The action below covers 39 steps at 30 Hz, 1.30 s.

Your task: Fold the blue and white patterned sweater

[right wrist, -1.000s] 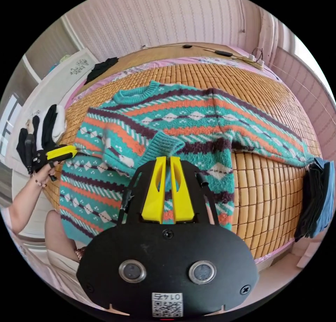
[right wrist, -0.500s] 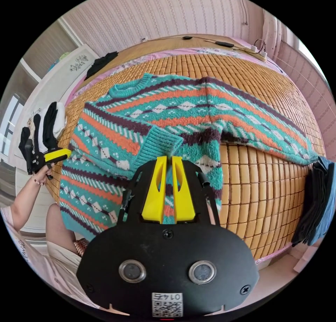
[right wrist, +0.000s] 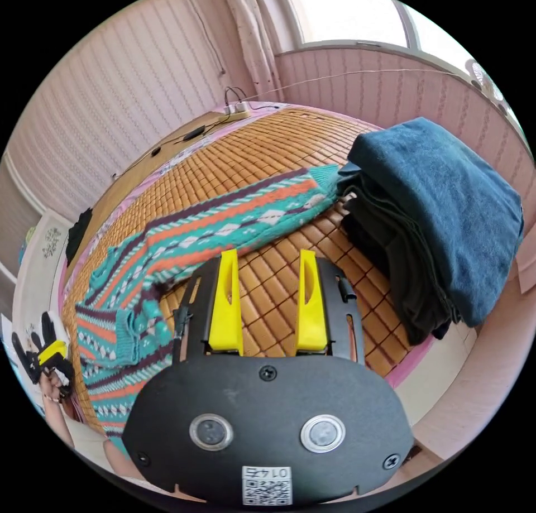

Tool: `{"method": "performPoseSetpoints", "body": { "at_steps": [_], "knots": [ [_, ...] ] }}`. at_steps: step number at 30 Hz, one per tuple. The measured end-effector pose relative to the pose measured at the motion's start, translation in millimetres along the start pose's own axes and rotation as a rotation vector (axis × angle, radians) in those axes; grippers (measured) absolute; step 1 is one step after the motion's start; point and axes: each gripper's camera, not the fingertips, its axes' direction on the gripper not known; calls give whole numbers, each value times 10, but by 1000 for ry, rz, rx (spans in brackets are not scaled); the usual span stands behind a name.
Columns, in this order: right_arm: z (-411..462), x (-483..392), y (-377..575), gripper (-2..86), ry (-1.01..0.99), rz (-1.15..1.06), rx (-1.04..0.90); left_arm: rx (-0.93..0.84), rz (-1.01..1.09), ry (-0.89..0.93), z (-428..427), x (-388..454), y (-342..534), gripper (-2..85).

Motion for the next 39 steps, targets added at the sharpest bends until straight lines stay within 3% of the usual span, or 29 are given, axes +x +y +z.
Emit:
{"method": "performPoseSetpoints", "body": {
  "at_steps": [4,9,15,17,27,33,36,39],
  "knots": [
    [189,218,-387,173,87,54,20,0,39,146,835,734,-847,58],
    [278,470,-532,165,40,159,66,-24,171,118,1541,1710,-1730,68],
    [226,562,-572,79,67,184,17,-133,208,80,2364,2155,-2294,67],
    [28,535,-506,46,23,174,105,-171,214,53,2573,2174,-2244,64],
    [-808,-21,-185,21,-169,-157,325,-154,224,57,2494,1869,-1956,59],
    [-1457,-474,46,18,-384,-359,409,-129,143,110,2313,1423,-1808,59],
    [-1813,-973,264,18,-511,-518,452,-79,35,196,1968,959,-1605,63],
    [-2036,-1658,686,18,-664,-709,467,55,-34,232,1086,282,-1014,65]
  ]
}}
